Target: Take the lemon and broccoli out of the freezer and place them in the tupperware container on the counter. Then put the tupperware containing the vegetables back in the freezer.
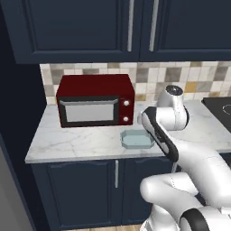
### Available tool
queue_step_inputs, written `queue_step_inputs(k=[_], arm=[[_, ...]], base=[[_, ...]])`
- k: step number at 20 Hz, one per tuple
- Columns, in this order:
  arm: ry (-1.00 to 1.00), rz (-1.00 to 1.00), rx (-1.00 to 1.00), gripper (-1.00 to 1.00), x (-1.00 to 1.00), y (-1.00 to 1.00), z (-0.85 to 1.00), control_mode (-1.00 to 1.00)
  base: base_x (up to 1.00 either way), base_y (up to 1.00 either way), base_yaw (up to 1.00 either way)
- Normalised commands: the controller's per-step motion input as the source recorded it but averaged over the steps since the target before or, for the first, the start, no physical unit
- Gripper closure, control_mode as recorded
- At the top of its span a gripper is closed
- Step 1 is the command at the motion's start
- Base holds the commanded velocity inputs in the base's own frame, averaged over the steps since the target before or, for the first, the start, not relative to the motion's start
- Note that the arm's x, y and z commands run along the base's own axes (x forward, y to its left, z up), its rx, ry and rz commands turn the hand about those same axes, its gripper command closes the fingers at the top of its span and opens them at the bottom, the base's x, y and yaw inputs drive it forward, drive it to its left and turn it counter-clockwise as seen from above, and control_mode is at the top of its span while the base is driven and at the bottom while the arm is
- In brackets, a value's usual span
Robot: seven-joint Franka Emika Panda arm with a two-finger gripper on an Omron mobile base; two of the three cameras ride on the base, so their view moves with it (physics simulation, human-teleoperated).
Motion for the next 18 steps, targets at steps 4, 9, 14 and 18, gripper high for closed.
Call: queue_step_inputs(k=[4, 9, 14, 18], arm=[[0.06, 0.07, -0.01, 1.00, 0.84, 0.25, -0.52, -1.00], [0.05, 0.03, -0.03, 1.00, 0.61, 0.14, -0.46, -1.00], [0.02, 0.00, -0.03, 1.00, 0.21, 0.00, -0.32, -1.00], [0.01, 0.00, -0.02, 1.00, 0.18, 0.00, -0.38, -1.00]], base=[[0.00, 0.00, 0.00], [0.00, 0.00, 0.00], [0.00, 0.00, 0.00], [0.00, 0.00, 0.00]])
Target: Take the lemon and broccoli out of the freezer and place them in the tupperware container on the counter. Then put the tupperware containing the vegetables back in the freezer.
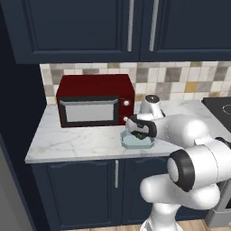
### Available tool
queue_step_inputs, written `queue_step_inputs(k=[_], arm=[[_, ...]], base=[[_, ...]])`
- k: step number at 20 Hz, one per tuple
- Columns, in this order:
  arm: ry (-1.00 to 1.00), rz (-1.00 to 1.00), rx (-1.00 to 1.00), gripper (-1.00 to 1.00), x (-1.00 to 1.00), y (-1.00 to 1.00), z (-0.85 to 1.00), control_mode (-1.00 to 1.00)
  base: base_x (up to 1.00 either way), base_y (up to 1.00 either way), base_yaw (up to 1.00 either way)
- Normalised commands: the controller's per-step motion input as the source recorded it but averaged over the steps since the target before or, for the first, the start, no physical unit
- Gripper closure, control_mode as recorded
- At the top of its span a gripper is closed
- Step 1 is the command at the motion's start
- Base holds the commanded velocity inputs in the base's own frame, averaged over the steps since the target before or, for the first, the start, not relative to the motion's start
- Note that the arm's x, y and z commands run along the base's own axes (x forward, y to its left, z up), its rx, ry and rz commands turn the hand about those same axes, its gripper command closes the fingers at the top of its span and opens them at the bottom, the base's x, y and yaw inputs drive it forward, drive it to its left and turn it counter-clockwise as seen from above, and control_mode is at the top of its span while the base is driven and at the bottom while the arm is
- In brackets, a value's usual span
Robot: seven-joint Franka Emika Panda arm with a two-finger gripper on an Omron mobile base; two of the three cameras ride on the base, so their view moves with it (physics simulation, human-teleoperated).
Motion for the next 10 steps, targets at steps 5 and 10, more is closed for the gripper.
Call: queue_step_inputs(k=[5, 10], arm=[[0.00, 0.00, 0.00, 1.00, 0.17, 0.00, -0.30, -1.00], [0.00, 0.01, 0.00, 1.00, 0.23, 0.00, -0.23, -1.00]], base=[[0.00, 0.00, 0.00], [0.00, 0.00, 0.00]])
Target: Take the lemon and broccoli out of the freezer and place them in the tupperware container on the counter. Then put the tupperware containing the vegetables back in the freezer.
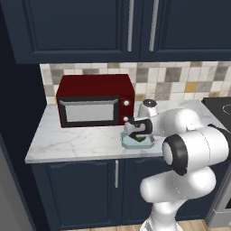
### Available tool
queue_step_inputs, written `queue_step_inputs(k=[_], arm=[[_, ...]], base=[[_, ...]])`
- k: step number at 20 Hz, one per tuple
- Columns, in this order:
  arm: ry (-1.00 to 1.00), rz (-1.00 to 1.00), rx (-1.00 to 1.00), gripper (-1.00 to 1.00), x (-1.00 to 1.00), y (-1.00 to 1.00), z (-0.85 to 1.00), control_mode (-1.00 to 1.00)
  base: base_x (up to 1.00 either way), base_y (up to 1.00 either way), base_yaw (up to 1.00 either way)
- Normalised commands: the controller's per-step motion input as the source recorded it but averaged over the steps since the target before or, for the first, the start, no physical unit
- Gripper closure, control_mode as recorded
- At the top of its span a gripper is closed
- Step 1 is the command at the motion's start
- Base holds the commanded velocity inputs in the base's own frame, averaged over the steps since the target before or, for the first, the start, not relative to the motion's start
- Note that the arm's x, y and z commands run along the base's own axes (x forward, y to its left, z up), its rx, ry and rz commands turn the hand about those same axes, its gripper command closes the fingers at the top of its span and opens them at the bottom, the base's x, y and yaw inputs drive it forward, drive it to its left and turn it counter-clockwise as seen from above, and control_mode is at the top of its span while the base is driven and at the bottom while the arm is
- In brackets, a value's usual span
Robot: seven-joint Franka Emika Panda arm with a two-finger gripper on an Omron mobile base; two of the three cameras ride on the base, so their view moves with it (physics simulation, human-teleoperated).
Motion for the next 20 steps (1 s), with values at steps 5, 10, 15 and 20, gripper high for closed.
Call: queue_step_inputs(k=[5, 10, 15, 20], arm=[[0.00, 0.00, 0.00, 1.00, 0.37, 0.00, -0.20, -1.00], [0.01, 0.00, 0.00, -1.00, 0.43, 0.00, -0.14, -1.00], [0.00, 0.00, 0.00, -1.00, 0.00, 0.00, 0.01, -1.00], [0.00, 0.00, 0.00, -1.00, -0.12, 0.00, 0.12, -1.00]], base=[[0.00, 0.00, 0.00], [0.00, 0.00, 0.00], [0.00, 0.00, 0.00], [0.00, 0.00, 0.00]])
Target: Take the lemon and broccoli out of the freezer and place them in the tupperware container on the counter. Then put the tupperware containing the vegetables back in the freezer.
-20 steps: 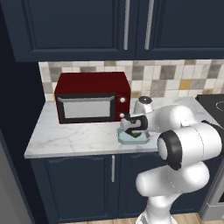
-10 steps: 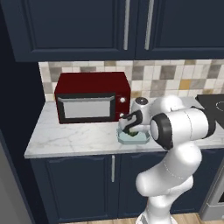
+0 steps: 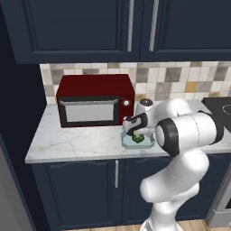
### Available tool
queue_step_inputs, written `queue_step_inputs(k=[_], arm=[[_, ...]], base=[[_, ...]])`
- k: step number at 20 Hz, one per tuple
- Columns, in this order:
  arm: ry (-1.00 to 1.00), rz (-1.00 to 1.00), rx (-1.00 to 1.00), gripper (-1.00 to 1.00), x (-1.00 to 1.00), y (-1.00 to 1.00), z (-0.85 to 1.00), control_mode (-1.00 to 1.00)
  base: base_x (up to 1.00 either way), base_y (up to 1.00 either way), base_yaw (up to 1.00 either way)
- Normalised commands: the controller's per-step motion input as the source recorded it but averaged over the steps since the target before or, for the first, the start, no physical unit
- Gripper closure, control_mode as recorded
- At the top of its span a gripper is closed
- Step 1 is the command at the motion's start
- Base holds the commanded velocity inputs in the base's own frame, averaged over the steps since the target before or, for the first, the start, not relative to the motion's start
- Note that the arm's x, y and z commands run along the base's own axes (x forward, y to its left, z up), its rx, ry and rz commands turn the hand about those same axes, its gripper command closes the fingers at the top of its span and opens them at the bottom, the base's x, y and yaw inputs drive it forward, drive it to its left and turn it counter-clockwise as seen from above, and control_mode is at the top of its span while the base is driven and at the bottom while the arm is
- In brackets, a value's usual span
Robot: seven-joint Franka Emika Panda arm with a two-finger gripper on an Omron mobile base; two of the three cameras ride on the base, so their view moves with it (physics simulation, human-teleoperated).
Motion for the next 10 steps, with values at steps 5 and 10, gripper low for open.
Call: queue_step_inputs(k=[5, 10], arm=[[-0.09, 0.00, 0.00, -1.00, -0.44, 0.00, 0.50, -1.00], [-0.18, 0.00, 0.00, -1.00, -0.96, 0.00, 0.87, -1.00]], base=[[0.00, 0.00, 0.00], [0.00, 0.00, 0.00]])
